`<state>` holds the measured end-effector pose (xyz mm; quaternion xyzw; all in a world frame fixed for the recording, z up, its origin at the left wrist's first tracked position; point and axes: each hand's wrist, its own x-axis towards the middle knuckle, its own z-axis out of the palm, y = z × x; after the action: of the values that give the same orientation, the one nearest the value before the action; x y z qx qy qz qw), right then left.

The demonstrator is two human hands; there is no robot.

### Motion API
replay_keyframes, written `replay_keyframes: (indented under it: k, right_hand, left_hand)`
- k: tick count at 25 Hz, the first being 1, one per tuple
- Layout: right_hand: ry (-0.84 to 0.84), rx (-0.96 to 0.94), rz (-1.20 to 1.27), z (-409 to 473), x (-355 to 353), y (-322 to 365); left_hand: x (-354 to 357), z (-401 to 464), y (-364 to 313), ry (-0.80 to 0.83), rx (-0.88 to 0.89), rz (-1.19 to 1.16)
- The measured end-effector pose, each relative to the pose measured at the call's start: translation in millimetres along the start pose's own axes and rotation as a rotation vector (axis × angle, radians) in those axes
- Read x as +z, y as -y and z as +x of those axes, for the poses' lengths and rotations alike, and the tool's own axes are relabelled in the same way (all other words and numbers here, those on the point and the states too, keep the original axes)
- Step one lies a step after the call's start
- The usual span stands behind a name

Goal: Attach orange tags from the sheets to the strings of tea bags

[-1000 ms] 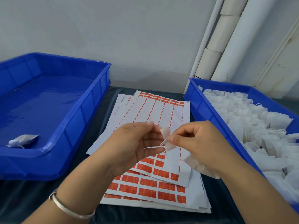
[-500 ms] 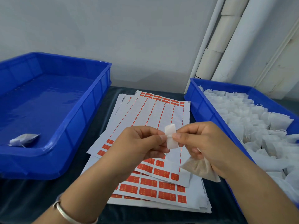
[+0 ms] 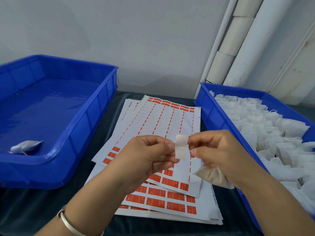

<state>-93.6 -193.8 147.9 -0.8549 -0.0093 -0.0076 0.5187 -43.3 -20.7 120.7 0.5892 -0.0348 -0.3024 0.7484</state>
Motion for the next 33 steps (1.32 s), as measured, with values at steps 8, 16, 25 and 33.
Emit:
replay_keyframes:
  k: [8, 16, 25, 33]
  right_hand:
    - [-0.102, -0.122, -0.169, -0.2, 7.6, -7.1]
    - [-0.081, 0.007, -0.003, 2.5, 10.6, -22.9]
    - [-0.058, 0.113, 0.066, 2.9, 18.4, -28.0]
    - [-0.139, 0.018, -0.066, 8.5, 23.3, -18.6]
  left_hand:
    - [-0.9, 4.5, 8.5, 0.163, -0.212, -0.365]
    - [2.0, 7.7, 12.7, 0.081, -0.277, -0.381]
    - [9.7, 6.3, 17.7, -0.122, 0.089, 0.317]
    - [9.6, -0.8, -10.4, -0.161, 0.636, 1.054]
